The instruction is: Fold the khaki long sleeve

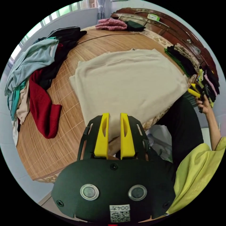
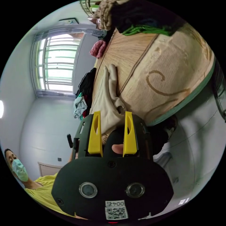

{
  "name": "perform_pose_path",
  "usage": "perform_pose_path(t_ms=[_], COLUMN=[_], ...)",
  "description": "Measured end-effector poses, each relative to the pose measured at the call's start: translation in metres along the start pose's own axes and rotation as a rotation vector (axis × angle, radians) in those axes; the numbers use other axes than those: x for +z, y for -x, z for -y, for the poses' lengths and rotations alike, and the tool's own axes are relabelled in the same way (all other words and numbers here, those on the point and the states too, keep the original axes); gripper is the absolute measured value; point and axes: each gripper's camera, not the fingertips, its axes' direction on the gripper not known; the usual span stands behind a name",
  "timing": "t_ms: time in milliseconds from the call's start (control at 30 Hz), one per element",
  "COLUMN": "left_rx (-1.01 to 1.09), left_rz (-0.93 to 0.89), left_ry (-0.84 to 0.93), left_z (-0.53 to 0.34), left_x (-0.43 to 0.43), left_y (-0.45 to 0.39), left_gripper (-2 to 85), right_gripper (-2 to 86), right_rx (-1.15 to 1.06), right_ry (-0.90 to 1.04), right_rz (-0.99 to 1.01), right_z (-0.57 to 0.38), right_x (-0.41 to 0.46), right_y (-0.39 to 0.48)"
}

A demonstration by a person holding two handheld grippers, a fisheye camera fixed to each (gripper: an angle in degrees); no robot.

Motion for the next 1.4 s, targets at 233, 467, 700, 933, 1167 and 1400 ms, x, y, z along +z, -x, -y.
perform_pose_path(t_ms=[233, 467, 700, 933, 1167, 1400], left_rx=[0.158, 0.347, 0.646, 0.856, 0.772, 0.676], left_rz=[-0.039, -0.059, 0.085, 0.355, 0.385, 0.283], left_ry=[-0.099, -0.124, -0.184, -0.215, -0.181, -0.204], left_z=[0.004, 0.023, 0.041, 0.059, 0.073, 0.066], left_x=[-0.036, -0.045, -0.045, -0.021, -0.006, -0.013], left_y=[-0.091, -0.196, -0.338, -0.445, -0.459, -0.439], left_gripper=[10.3, 12.8, 14.7, 14.2, 6.8, 4.4], right_gripper=[14.7, 8.5, 6.9, 6.6, 8.9, 16.8], right_rx=[0.092, 0.102, 0.071, -0.031, -0.088, -0.002], right_ry=[-0.003, 0.01, -0.008, 0.046, 0.098, 0.05], right_rz=[0.065, 0.183, 0.207, 0.158, 0.158, 0.336], right_z=[0.019, 0.037, 0.05, 0.076, 0.1, 0.111], right_x=[-0.027, -0.055, -0.083, -0.097, -0.102, -0.101], right_y=[-0.03, -0.045, -0.03, 0.007, 0.012, -0.032])
